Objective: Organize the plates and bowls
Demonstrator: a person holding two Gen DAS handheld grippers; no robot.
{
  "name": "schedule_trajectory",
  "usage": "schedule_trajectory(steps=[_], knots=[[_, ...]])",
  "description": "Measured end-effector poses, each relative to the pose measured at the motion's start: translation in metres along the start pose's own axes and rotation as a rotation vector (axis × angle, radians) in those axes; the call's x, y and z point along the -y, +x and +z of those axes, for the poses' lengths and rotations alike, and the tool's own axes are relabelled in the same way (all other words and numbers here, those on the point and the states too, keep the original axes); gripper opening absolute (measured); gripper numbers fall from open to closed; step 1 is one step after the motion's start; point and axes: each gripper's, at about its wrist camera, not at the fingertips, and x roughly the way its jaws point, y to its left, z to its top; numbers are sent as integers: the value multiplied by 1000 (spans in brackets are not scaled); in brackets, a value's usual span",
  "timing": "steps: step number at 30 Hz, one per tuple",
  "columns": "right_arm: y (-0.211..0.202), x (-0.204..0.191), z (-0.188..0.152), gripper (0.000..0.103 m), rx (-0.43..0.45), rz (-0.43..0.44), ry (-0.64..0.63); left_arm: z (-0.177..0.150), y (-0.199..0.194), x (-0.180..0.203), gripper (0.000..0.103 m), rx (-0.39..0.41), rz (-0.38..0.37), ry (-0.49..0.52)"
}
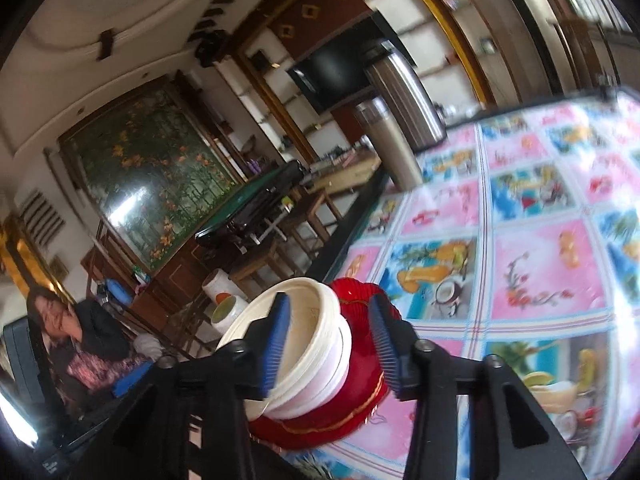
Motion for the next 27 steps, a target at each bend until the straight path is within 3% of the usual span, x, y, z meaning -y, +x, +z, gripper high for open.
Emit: schedule_trajectory(steps=[4, 7, 9, 10, 15, 27], knots=[[-32, -26, -17, 53, 63, -3, -131, -14, -23, 16, 55, 55, 19, 24], [-54, -37, -29, 64, 103, 21, -146, -17, -38, 25, 57, 81, 54, 25], [-67, -41, -35, 69, 118, 40, -136, -20, -48, 29, 67, 95, 68, 18], [-75, -43, -39, 69, 122, 43, -136, -22, -55, 30, 74, 104, 76, 13], [-102, -48, -50, 71, 128, 60, -155, -35, -83, 30, 82, 138, 97, -32], [-134, -73, -64, 71, 124, 97, -200, -52, -106, 25, 83, 117, 120, -77]])
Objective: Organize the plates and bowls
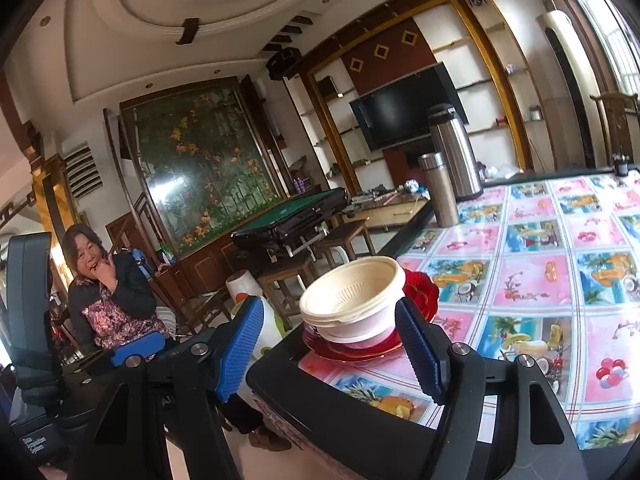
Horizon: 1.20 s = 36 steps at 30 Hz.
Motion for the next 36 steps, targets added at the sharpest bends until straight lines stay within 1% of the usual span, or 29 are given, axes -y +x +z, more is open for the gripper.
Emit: schedule_trajectory(steps=[6, 17, 26, 29, 36], knots=[[-8, -13, 4, 71, 27, -3, -21, -2, -11, -7, 83, 24, -6, -11], [-5, -17, 7, 71, 27, -6, -18, -3, -11, -7, 83, 55, -9, -2], [13, -18, 8, 71, 3, -14, -13, -3, -5, -10, 83, 47, -15, -1], [16, -17, 7, 71, -2, -17, -8, -2, -2, -12, 83, 36, -31, -1], [24, -13, 4, 71, -18, -22, -4, -4, 1, -12, 83, 39, -11, 14]])
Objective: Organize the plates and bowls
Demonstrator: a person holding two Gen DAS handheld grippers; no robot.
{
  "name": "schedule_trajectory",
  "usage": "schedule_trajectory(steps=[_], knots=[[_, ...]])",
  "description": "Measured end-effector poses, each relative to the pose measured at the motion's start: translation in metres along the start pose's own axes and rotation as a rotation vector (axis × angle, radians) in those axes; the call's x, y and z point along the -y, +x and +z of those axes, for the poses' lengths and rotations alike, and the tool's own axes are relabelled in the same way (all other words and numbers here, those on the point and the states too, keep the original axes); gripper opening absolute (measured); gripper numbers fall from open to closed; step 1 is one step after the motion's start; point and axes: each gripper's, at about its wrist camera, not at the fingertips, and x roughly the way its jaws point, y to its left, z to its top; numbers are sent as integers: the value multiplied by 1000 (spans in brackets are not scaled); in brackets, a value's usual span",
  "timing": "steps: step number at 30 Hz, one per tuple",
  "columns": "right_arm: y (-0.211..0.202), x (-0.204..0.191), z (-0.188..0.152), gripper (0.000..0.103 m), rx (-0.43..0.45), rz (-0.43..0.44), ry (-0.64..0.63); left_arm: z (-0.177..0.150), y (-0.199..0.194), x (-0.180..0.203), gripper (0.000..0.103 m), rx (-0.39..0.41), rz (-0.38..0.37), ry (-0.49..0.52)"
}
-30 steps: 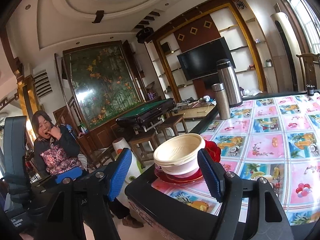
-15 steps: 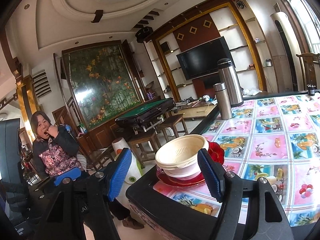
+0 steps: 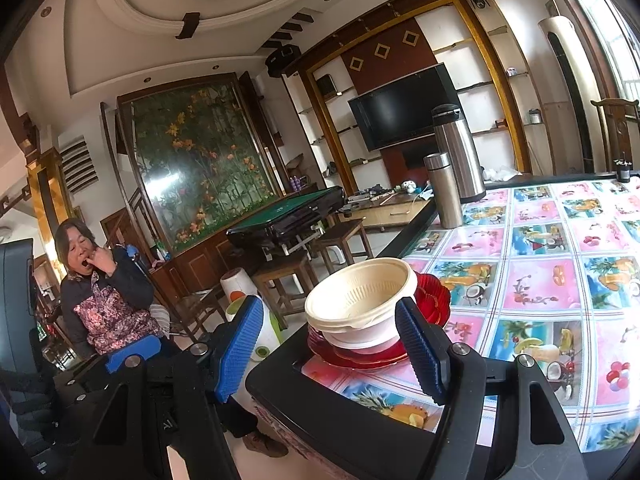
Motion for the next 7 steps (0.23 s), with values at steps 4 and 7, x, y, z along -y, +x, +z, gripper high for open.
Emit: schedule_trajectory(steps=[4, 7], knots=[[2, 2, -1, 71, -7, -1, 5, 0, 2, 1, 83, 12, 7, 11], [2, 3, -2, 71, -8, -3, 9, -2, 2, 2, 83, 10, -1, 9]])
